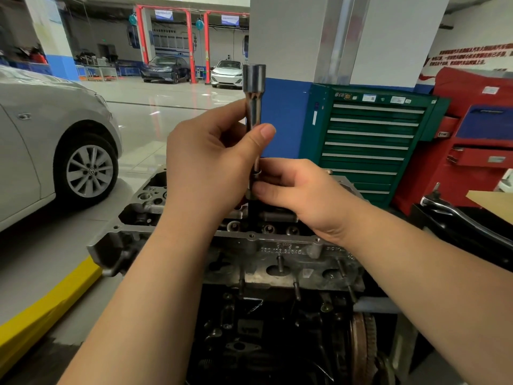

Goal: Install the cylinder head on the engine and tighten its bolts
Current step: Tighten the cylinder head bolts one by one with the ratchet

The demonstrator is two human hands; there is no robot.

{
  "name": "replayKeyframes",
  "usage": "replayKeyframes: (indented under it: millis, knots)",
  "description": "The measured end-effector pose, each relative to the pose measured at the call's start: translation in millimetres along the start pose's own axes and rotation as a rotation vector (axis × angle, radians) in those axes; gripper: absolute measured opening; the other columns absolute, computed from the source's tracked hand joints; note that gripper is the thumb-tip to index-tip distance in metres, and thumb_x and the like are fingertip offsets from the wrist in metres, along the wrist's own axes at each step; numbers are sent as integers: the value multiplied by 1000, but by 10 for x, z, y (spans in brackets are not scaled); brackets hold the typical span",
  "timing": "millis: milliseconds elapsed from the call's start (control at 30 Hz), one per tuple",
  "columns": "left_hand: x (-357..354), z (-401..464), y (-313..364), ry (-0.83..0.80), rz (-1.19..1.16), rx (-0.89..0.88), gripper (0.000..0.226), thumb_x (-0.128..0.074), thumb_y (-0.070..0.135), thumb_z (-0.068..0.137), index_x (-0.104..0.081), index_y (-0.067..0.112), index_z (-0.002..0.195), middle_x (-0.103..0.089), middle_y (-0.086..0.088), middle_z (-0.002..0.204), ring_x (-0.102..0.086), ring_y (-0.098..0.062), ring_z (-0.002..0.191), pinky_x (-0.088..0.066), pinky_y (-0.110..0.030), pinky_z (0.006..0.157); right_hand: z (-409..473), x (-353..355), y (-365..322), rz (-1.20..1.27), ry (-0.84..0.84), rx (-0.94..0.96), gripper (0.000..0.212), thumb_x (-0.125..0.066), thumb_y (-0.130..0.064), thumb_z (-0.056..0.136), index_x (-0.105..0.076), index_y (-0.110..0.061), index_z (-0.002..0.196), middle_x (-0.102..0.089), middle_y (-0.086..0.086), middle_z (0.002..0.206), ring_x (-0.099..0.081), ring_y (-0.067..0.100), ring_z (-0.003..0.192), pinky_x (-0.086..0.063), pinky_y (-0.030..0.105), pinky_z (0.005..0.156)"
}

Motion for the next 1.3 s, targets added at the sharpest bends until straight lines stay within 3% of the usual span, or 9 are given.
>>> replayKeyframes:
  millis: [200,433,500,633,767,900,1000,1100,1300]
  knots:
    - [-53,12,-105,-93,-251,81,10,-75,16,90,-77,15,100,-70,-26,89,-77,-24,74,-64,-55,75,18,29,10,-42,53,-3,25,-75,-20,87,-75,-23,112,-79,-1,113,-73,18,113,-47,54,111]
    - [-127,-22,-202,-106,-481,222,20,-70,16,94,-76,20,113,-76,-6,86,-75,-25,79,-61,-37,72,-4,30,-48,-85,109,-14,19,-83,-19,85,-79,-23,104,-81,-2,103,-75,16,105,-53,51,106]
    - [-169,-40,-208,-119,-489,238,21,-66,16,100,-74,18,120,-74,-3,87,-72,-24,79,-59,-34,70,-69,101,-114,-191,138,-4,18,-84,-31,85,-79,-32,102,-80,-11,102,-75,8,102,-56,44,101]
    - [-292,-92,-185,-153,-448,245,22,-57,24,108,-68,24,127,-66,0,87,-65,-20,72,-52,-27,60,-380,858,-161,-476,479,0,17,-73,-50,86,-78,-39,97,-76,-22,95,-71,-2,91,-55,26,84]
    - [-396,-140,-184,-182,-421,271,23,-47,29,112,-66,21,122,-55,-1,72,-53,-17,61,-42,-17,51,-864,1886,225,-823,773,-266,11,-70,-37,93,-72,-37,104,-73,-17,99,-66,4,89,-50,30,80]
    - [-396,-151,-211,-171,-413,293,24,-46,35,112,-68,27,117,-55,1,71,-53,-19,62,-42,-17,52,-1356,2558,757,-1143,724,-707,46,-65,-48,94,-61,-28,135,-63,6,134,-57,34,121,-50,48,101]
    - [-402,-176,-208,-165,-403,301,25,-46,39,111,-69,31,115,-57,0,74,-54,-18,63,-41,-25,56,-1617,2756,1005,-1095,647,-903,64,-62,-58,93,-50,-25,146,-59,11,141,-56,39,127,-49,50,105]
    - [-427,-217,-186,-178,-372,311,30,-43,43,112,-70,31,113,-61,-4,77,-56,-17,64,-38,-34,63,-1687,2782,1099,-1164,599,-949,64,-60,-57,94,-46,-26,149,-59,10,143,-56,38,128,-51,49,102]
    - [-425,-262,-141,-176,-318,342,37,-40,46,112,-71,27,110,-65,-6,79,-57,-12,62,-41,-31,61,-1649,2802,1093,-1239,678,-908,51,-66,-51,95,-52,-28,138,-64,6,130,-59,34,120,-54,45,91]
Point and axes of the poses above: each hand's wrist, its own z-axis towards the middle knuckle, its own x-axis out of the back of the hand, y = z × x, the point moved 7 cm from there along z, towards the middle knuckle
